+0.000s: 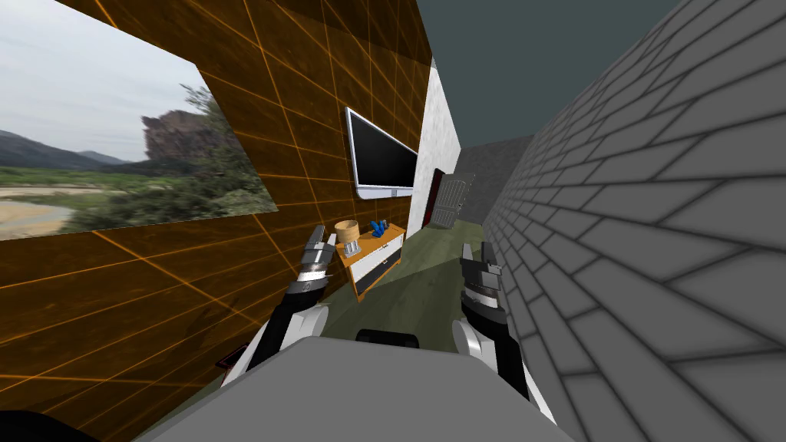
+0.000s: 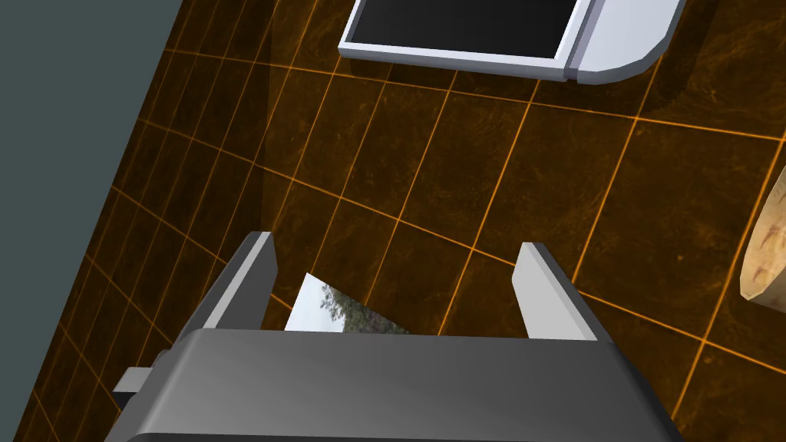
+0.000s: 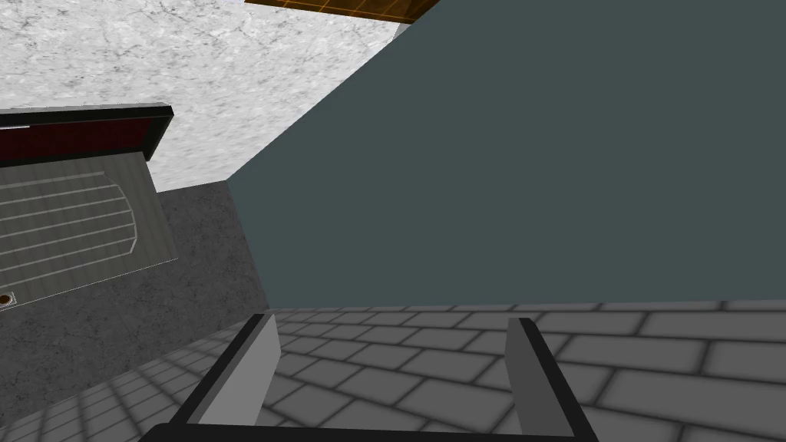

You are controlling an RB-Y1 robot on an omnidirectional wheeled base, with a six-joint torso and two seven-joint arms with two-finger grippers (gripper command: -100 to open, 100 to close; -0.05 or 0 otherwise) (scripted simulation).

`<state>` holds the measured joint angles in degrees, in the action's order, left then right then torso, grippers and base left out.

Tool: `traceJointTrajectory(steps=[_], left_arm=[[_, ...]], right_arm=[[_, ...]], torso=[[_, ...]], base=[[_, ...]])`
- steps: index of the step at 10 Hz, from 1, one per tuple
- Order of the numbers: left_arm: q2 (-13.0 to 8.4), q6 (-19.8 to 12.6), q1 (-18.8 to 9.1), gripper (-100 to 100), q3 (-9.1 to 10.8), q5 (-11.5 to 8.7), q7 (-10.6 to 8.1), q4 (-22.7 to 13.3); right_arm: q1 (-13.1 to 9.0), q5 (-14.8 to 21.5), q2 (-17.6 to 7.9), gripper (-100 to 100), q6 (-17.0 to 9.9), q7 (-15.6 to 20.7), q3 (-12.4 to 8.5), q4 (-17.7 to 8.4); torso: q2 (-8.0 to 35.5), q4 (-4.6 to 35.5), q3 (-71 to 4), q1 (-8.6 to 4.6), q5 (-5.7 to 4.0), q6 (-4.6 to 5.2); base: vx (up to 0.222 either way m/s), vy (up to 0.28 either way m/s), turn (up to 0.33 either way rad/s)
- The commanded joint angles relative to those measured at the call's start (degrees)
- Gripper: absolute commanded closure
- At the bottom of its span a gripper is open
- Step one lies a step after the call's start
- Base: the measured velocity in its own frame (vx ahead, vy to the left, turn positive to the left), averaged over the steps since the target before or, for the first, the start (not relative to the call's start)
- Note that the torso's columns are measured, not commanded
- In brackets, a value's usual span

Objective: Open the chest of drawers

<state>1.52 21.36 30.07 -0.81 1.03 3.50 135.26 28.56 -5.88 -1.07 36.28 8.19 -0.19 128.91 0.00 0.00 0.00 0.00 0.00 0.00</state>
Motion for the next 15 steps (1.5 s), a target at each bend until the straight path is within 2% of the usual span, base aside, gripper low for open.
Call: traceJointTrajectory(steps=[1,9,10,12,15], left_arm=[[0.0,0.0,0.0,0,0.0,0.0,0.0,0.0],[0.0,0.0,0.0,0,0.0,0.0,0.0,0.0],[-2.2,0.4,-0.1,-100,0.06,-0.1,-0.09,-0.7],[-5.2,1.4,-0.2,-100,0.2,-0.3,-0.31,-2.3],[-8.9,3.8,-0.4,-100,0.53,-0.8,-0.83,-6.1]], right_arm=[[0.0,0.0,0.0,0,0.0,0.0,0.0,0.0],[0.0,0.0,0.0,0,0.0,0.0,0.0,0.0],[0.0,0.0,0.0,0,0.0,0.0,0.0,0.0],[0.0,0.0,0.0,0,0.0,0.0,0.0,0.0],[0.0,0.0,0.0,0,0.0,0.0,0.0,0.0]], torso=[[2.3,2.3,-4.7,0.0,0.0,0.0],[35.4,35.4,-70.7,0.0,0.0,0.0],[39.6,39.6,-79.2,0.0,0.0,0.0],[42.0,42.0,-84.3,-0.05,-0.01,0.0],[42.2,42.2,-84.6,-0.08,-0.02,0.0]], base=[[0.0,0.0,0.0],[0.0,0.0,0.0],[0.026,-0.003,0.023],[0.059,-0.024,0.038],[0.112,-0.046,0.062]])
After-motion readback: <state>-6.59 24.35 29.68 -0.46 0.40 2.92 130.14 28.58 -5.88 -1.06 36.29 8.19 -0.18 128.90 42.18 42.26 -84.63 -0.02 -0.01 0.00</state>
